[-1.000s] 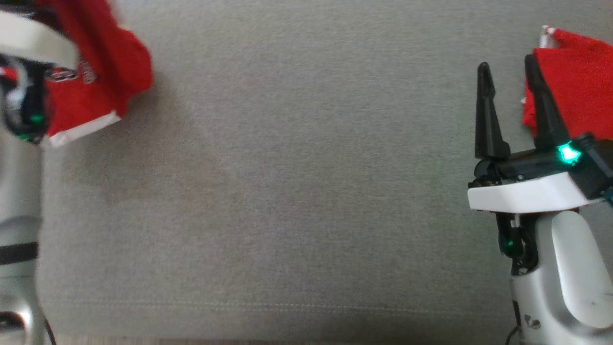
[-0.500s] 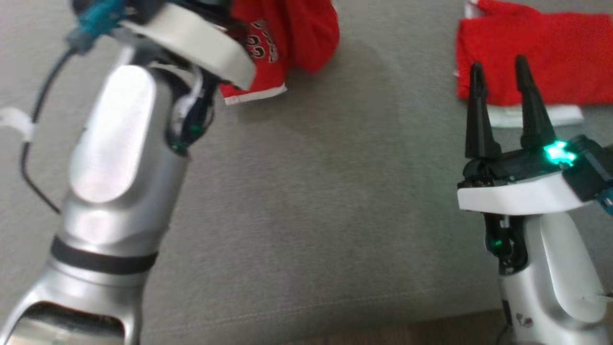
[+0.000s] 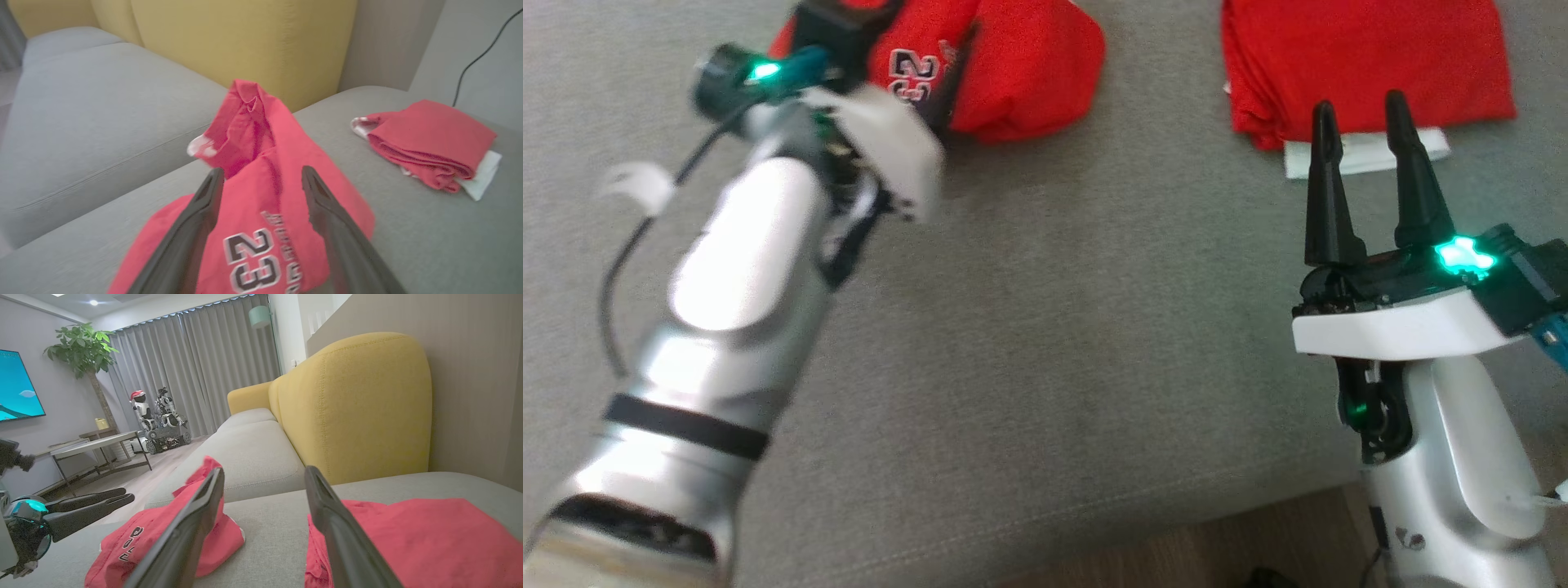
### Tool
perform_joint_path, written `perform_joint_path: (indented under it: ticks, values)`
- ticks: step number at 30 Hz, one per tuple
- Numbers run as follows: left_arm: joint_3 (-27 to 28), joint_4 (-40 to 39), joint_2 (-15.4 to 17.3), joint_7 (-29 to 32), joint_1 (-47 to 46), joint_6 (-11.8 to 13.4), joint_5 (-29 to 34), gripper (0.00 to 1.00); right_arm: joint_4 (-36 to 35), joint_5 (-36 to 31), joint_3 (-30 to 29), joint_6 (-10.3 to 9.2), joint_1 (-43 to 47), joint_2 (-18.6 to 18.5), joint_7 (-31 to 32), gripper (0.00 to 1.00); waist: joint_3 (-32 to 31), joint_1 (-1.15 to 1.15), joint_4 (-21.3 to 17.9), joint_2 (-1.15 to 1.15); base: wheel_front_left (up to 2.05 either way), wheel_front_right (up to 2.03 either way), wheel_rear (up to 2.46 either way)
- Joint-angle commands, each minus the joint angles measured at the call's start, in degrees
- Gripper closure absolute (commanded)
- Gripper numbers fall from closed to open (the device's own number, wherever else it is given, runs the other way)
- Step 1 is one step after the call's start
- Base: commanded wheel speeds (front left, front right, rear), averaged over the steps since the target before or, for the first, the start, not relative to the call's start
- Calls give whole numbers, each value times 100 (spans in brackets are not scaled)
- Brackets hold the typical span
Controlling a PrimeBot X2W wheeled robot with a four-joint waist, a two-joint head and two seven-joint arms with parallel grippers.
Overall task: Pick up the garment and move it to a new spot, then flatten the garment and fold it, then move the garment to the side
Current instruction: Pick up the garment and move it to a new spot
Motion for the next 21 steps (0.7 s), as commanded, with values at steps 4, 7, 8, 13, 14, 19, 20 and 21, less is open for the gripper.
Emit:
perform_joint_path:
  ticks: [4, 7, 8, 13, 14, 19, 20, 21]
  values:
    - [446, 84, 597, -550, -157, 120, -50, 0, -152, -126, 51, 37, -77, 35, -50, 0, -255, 0, 456, 0, 0, 0, 0]
    - [731, 59, 745, -888, 83, 253, -245, 0, -91, -229, 25, 37, -41, 35, -50, 0, -441, 0, 723, 0, 0, 0, 0]
    - [833, 14, 795, -978, 204, 286, -324, 0, -66, -264, 17, 37, -24, 35, -50, 0, -505, 0, 815, 0, 0, 0, 0]
    - [1190, -344, 973, -1199, 892, 369, -599, 0, 43, -443, -40, 37, 88, 35, 8, 0, -744, 0, 1185, 0, 0, 0, 0]
    - [1277, -478, 997, -1227, 1114, 381, -672, 0, 63, -491, -53, 37, 130, 35, 45, 0, -797, 0, 1274, 0, 0, 0, 0]
    - [1645, -1401, 834, -1277, 2377, 531, -870, 0, 94, -742, -179, 37, 382, 35, 268, 0, -983, 0, 1704, 0, 0, 0, 0]
    - [1730, -1623, 734, -1278, 2644, 558, -899, 0, 86, -764, -215, 37, 418, 35, 315, 0, -984, 0, 1772, 0, 0, 0, 0]
    - [1820, -1838, 614, -1279, 2885, 582, -923, 0, 72, -788, -263, 37, 441, 35, 357, 0, -973, 0, 1845, 0, 0, 0, 0]
